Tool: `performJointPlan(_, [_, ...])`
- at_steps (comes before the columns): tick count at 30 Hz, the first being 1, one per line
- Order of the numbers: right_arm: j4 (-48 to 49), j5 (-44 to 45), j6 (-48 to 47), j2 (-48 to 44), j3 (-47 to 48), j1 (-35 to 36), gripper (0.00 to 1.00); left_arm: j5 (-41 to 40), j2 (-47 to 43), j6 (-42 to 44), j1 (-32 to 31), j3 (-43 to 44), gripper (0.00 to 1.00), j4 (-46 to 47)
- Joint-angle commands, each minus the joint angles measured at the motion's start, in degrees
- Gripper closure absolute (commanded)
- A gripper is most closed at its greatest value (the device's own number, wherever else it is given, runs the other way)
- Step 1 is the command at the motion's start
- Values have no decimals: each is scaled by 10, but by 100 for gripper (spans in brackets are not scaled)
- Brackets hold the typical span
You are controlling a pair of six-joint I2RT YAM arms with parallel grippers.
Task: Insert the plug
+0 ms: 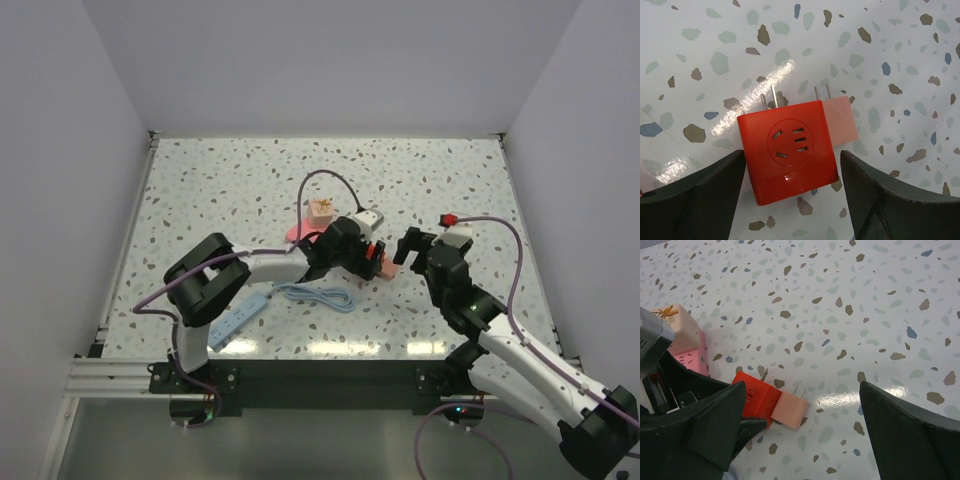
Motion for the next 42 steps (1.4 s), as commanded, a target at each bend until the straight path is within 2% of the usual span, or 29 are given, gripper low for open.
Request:
performJointPlan(1, [5, 23, -2, -13, -10, -2, 1, -17, 22, 27, -7, 48, 19, -26])
performJointPlan(3, [6, 26, -4, -16, -13, -2, 1, -31, 32, 30, -8, 63, 19, -32])
performJointPlan(5, [4, 30, -6, -16, -15, -3, 1, -40, 51, 34, -7, 82, 28, -37])
performJointPlan(6, [4, 31, -6, -15, -16, -3, 1, -42, 57, 36, -7, 88, 36, -44])
performJointPlan(7, [4, 32, -7, -13, -17, -3, 1, -41, 68, 36, -7, 93, 53, -46])
performJointPlan(9, [12, 32, -14, -11, -20, -3, 1, -34, 76, 36, -6, 106, 70, -49])
performJointPlan(10, [16, 31, -19, -11, -21, -3, 1, -25, 81, 35, -6, 109, 88, -48])
performJointPlan(12, [30, 27, -35, -11, -24, -3, 1, -7, 83, 27, 1, 112, 100, -41])
performJointPlan(17, [64, -29, -84, -15, -27, -2, 3, 73, 41, -29, 46, 58, 100, 16])
performJointPlan(19, [92, -61, -99, -17, -32, -2, 5, 110, 9, -69, 82, 32, 100, 59])
performJointPlan(23, [142, -128, -143, -18, -48, 1, 6, 92, -47, -121, 117, -16, 100, 78])
performJointPlan(29, [174, -172, -185, 24, -37, 24, 8, 53, -112, -219, 125, -22, 100, 52])
performJointPlan(33, [191, -132, -217, 48, -23, 82, 9, 36, -141, -281, 126, 2, 100, 2])
performJointPlan(38, [198, -118, -238, 62, -7, 103, 9, 17, -155, -353, 126, 37, 100, -87])
performJointPlan(42, [211, -110, -252, 72, 4, 115, 8, 6, -170, -413, 125, 39, 100, -118])
